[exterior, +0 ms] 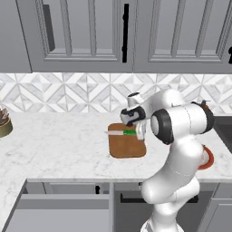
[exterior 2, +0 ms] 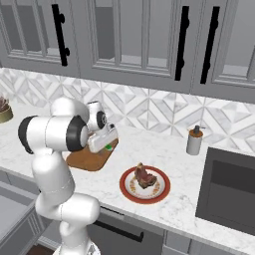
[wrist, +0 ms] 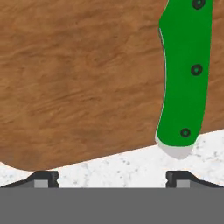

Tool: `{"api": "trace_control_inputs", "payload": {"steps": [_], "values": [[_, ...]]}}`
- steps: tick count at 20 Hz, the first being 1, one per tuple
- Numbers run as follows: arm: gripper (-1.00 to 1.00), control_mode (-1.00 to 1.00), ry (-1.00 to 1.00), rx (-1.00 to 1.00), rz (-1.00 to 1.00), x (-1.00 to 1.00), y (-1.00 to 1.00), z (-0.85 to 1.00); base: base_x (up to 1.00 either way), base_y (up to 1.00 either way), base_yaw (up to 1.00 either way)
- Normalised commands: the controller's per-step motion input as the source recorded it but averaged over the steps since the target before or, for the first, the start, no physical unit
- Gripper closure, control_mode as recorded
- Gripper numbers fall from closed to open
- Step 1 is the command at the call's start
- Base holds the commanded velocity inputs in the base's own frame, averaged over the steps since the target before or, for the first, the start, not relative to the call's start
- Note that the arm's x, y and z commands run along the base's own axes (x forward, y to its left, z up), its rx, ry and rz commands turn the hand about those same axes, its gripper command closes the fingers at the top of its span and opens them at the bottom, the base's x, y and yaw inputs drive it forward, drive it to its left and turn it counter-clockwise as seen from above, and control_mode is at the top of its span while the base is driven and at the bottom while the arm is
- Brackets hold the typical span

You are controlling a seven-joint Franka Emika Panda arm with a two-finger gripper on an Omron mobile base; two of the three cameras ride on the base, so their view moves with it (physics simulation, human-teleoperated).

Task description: Pick up the knife from the drawer and place it on the cutting board. Then place the meat from the plate to the cutting board.

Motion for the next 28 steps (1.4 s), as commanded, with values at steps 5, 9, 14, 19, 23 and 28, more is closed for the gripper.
{"api": "trace_control_inputs", "payload": {"steps": [5, 9, 14, 19, 23, 28], "values": [[-1.00, -1.00, 0.00, 0.00, -0.41, -0.56, -0.38, 0.07, 0.00, 0.00, 0.00], [-1.00, -1.00, -0.02, 0.00, -0.40, -0.43, -0.52, 0.03, 0.00, 0.00, 0.00], [-1.00, -1.00, -0.07, 0.00, -0.40, -0.47, -0.54, 0.00, 0.00, 0.00, 0.00], [-1.00, -1.00, -0.03, 0.00, -0.35, -0.30, -0.41, 0.11, 0.00, 0.00, 0.00], [-1.00, -1.00, -0.02, -0.01, -0.29, -0.19, -0.40, 0.13, 0.00, 0.00, 0.00], [-1.00, -1.00, -0.01, -0.04, -0.28, -0.15, -0.45, 0.05, 0.00, 0.00, 0.00]]}}
